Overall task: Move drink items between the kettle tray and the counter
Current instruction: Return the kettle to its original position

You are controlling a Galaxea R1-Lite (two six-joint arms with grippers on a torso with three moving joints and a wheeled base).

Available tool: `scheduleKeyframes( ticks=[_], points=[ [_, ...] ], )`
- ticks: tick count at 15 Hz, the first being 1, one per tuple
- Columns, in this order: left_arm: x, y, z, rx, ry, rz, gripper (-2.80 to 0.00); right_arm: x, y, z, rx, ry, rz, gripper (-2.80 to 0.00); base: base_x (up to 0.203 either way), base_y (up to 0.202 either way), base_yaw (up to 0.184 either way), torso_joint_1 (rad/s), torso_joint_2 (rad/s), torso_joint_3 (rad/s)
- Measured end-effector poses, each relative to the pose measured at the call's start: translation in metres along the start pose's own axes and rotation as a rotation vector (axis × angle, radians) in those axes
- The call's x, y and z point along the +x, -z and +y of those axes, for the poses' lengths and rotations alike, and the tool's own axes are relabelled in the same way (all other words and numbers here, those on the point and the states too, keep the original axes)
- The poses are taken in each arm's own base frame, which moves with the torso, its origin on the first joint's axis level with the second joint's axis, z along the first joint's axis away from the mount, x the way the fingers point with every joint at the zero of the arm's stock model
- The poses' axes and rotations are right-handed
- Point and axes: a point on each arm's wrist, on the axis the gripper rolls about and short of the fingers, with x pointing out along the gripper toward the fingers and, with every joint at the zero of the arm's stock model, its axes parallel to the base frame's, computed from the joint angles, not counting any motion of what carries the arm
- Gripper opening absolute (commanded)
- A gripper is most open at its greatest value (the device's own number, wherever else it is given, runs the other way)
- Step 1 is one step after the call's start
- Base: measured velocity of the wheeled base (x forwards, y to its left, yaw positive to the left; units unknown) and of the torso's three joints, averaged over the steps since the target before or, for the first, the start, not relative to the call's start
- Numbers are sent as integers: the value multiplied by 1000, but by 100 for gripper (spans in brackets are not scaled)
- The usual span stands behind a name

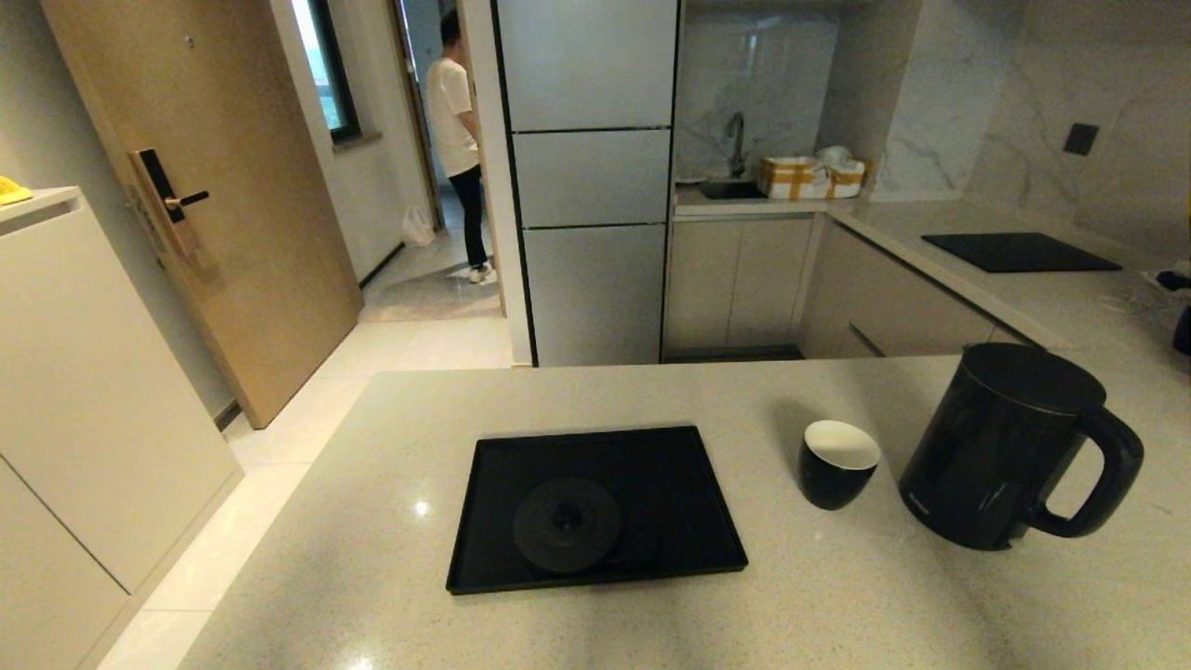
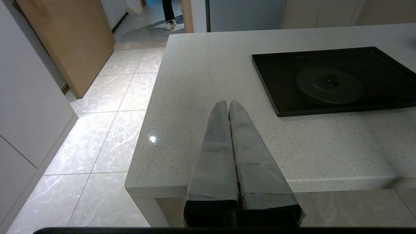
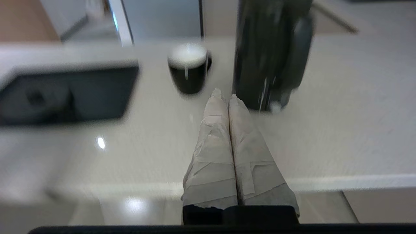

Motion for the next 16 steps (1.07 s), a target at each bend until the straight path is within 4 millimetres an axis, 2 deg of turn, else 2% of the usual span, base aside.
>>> scheduleKeyframes(
  ticks=[1, 2, 5, 6, 7, 8, 10, 11, 13, 16],
  points=[
    [0, 0, 0, 0, 0, 0, -280, -4, -16, -1, 22, 12, -22, -280, 0, 0, 0, 0, 0, 0],
    [0, 0, 0, 0, 0, 0, -280, -9, -42, -2, 64, 37, -53, -280, 0, 0, 0, 0, 0, 0],
    [0, 0, 0, 0, 0, 0, -280, -22, -139, -8, 267, 176, -89, -280, 0, 0, 0, 0, 0, 0],
    [0, 0, 0, 0, 0, 0, -280, -18, -161, -9, 345, 224, -44, -280, 0, 0, 0, 0, 0, 0],
    [0, 0, 0, 0, 0, 0, -280, -11, -174, -10, 414, 280, 28, -280, 0, 0, 0, 0, 0, 0],
    [0, 0, 0, 0, 0, 0, -280, 0, -178, -11, 486, 337, 131, -280, 0, 0, 0, 0, 0, 0],
    [0, 0, 0, 0, 0, 0, -280, 20, -170, -11, 603, 447, 332, -280, 0, 0, 0, 0, 0, 0],
    [0, 0, 0, 0, 0, 0, -280, 30, -169, -11, 621, 499, 373, -280, 0, 0, 0, 0, 0, 0],
    [0, 0, 0, 0, 0, 0, -280, 53, -174, -14, 581, 621, 354, -280, 0, 0, 0, 0, 0, 0],
    [0, 0, 0, 0, 0, 0, -280, 85, -179, -28, 424, 784, 334, -280, 0, 0, 0, 0, 0, 0]
  ],
)
